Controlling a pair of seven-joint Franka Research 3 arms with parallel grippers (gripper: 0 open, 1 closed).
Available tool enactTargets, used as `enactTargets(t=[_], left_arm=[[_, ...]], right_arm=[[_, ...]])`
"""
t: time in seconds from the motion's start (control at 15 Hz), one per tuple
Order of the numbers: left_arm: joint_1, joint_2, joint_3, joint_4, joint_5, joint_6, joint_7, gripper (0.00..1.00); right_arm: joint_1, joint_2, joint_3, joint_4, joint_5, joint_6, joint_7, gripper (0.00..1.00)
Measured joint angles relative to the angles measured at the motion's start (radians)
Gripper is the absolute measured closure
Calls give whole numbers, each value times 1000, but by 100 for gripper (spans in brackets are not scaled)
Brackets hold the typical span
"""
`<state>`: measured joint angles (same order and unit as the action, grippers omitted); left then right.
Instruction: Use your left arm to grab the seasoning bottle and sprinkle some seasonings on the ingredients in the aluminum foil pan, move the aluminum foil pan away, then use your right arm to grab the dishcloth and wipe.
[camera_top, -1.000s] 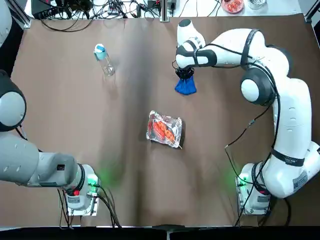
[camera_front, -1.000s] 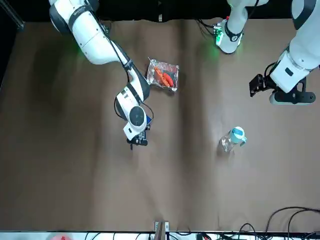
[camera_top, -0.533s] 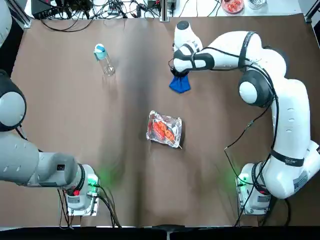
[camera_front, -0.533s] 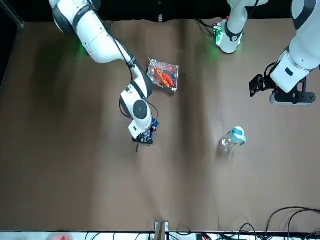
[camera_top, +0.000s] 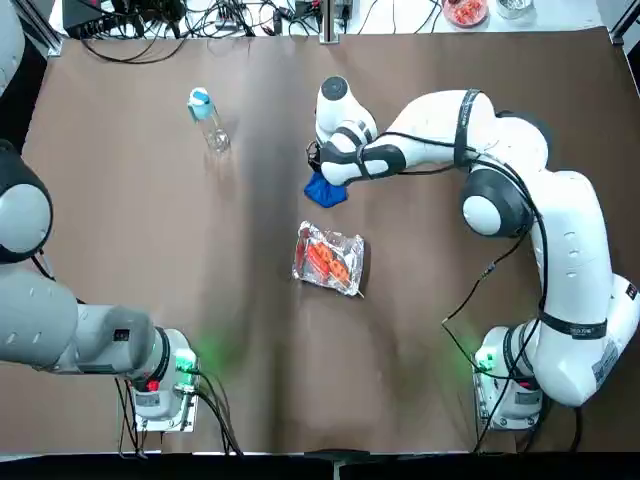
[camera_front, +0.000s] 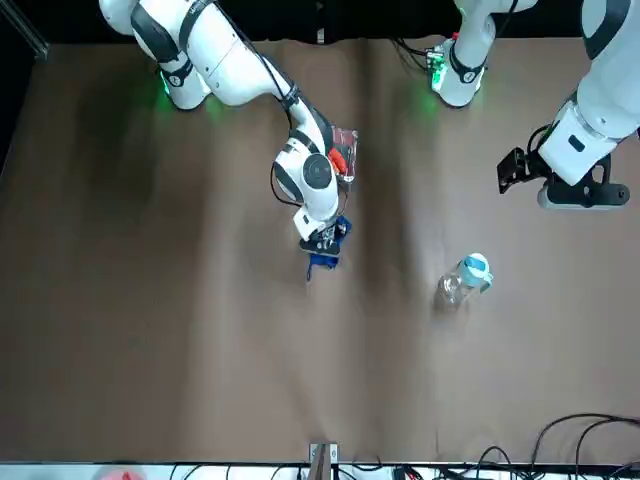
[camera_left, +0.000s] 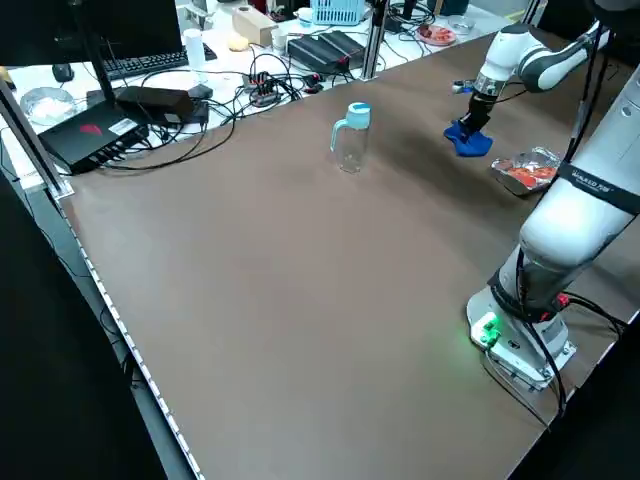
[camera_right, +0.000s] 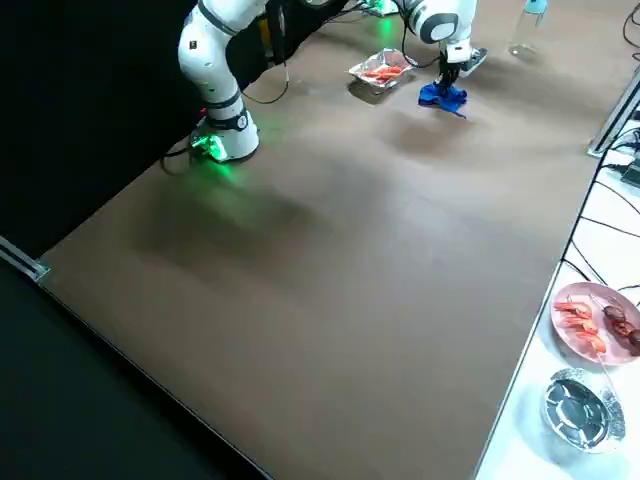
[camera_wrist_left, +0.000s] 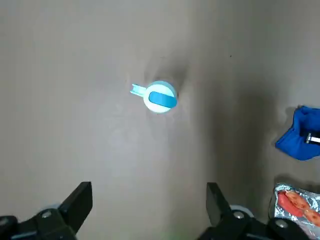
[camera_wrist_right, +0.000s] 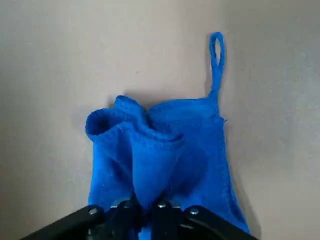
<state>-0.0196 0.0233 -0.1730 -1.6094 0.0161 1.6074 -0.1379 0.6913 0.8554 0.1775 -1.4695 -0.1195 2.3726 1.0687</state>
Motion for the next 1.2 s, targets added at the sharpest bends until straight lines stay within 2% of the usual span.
enactTargets(t=[0.33,0.53,0.67,1.0,1.2], left_arm=[[0,0,0,0,0,0,0,0],[0,3,0,0,0,0,0,0],[0,5,1,0,0,0,0,0],[0,5,1,0,0,0,0,0],[0,5,1,0,0,0,0,0]], right_arm=[[-29,2,0,1,7,7,5,91],[-110,5,-2,7,7,7,2,91],[-195,5,-4,11,6,3,-55,91],[-237,-14,-3,38,5,-209,-211,91],[-240,-44,-1,42,5,-243,-259,91]])
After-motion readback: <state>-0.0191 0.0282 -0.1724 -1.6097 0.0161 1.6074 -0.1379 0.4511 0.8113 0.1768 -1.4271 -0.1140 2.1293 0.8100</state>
